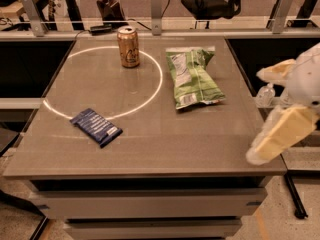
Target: Move rxbar blueberry near green jalapeno chip bag
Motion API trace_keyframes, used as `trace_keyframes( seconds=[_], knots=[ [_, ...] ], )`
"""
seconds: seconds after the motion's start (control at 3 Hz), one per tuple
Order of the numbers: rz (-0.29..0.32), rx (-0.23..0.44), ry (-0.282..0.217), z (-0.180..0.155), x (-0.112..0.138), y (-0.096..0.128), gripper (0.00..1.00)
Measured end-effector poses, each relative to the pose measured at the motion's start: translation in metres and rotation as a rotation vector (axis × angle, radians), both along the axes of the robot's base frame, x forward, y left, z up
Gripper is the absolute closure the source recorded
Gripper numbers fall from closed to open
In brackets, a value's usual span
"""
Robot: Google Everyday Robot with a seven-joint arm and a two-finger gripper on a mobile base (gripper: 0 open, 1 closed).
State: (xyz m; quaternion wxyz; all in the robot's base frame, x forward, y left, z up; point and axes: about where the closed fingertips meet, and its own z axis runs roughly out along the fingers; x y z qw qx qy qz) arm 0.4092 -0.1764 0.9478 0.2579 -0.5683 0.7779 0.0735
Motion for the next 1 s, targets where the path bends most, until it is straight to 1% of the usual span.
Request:
trace_keyframes(
  seconds=[0.33,0.67,1.0],
  knots=[
    [0.014,0.153,-0.036,-0.010,-0.013,0.035,0.00],
    [-0.004,0.247,-0.037,-0.023,-0.017,0.070,0.00],
    [-0.075,0.322,-0.019,-0.038,-0.010,0.102,0.00]
  ],
)
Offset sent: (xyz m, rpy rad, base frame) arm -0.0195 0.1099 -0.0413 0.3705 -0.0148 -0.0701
